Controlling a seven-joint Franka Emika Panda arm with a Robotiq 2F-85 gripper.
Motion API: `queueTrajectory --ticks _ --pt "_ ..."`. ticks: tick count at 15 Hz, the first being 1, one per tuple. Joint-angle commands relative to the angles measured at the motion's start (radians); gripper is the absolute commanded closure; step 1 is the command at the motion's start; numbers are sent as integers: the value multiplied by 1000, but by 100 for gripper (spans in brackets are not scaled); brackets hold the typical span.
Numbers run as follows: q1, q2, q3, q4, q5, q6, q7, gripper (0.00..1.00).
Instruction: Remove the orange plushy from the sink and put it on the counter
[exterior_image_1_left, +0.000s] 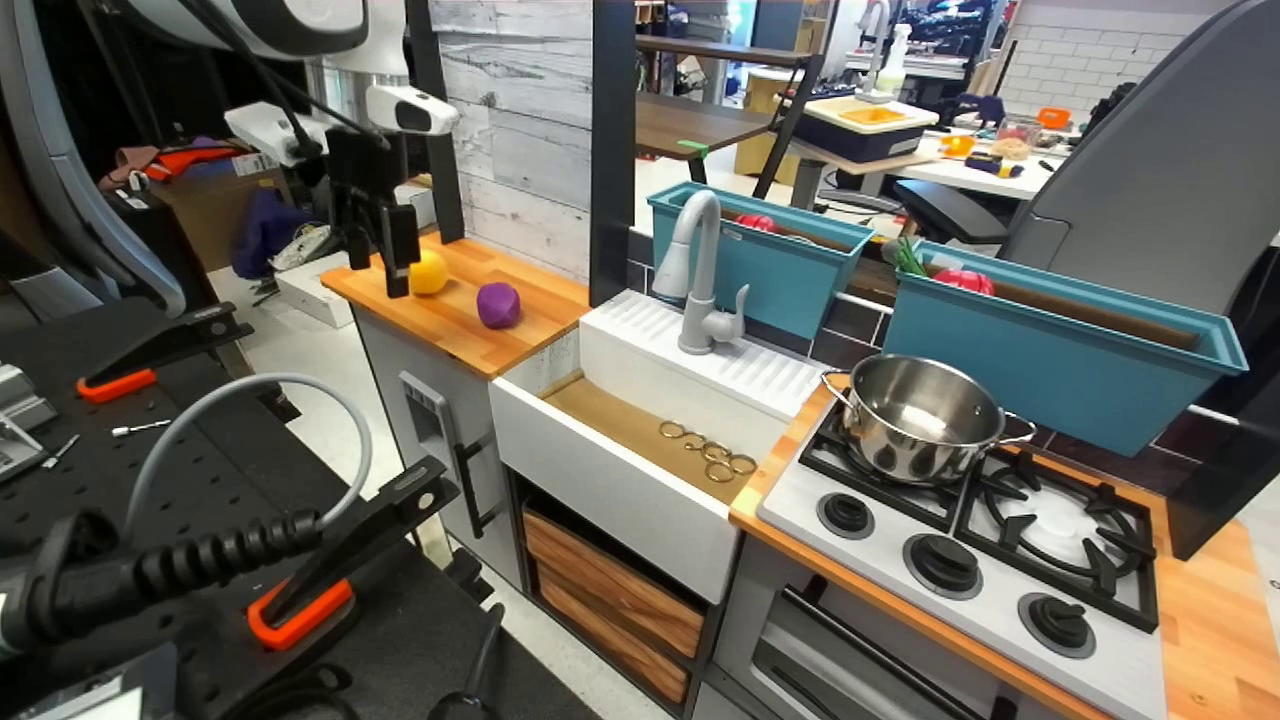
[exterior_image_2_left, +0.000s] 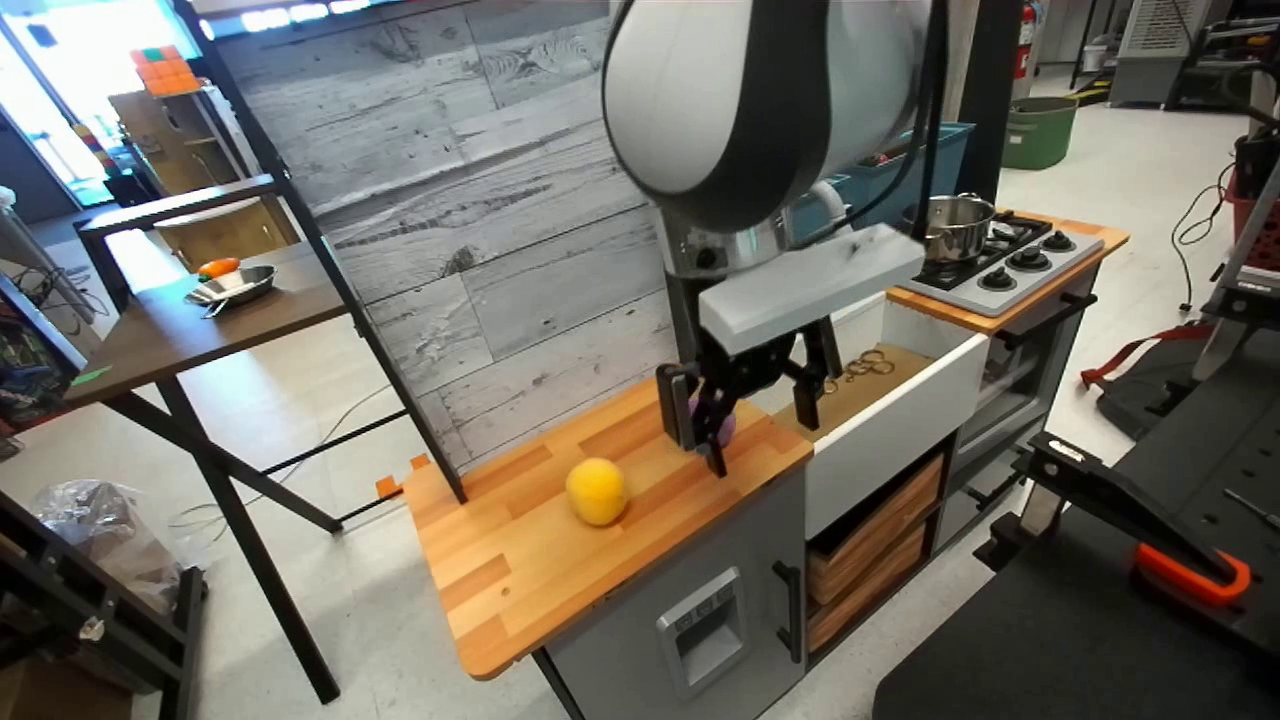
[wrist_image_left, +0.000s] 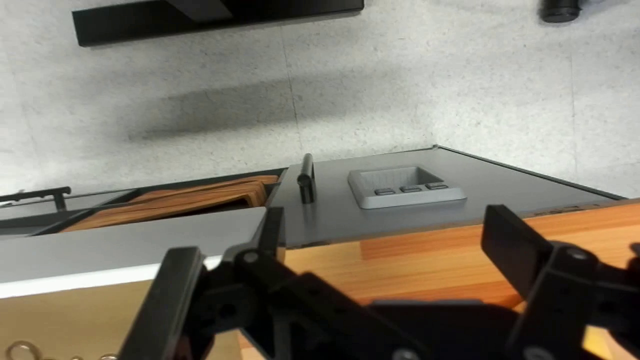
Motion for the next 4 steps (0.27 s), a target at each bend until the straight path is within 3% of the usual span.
queueTrajectory --ticks 1,2,4 --pt "-32 -213 -24 -231 -37 32 45 0" --pt "-42 -92 8 -92 -30 2 29 0" --pt "-59 -169 -1 -173 -34 4 35 0"
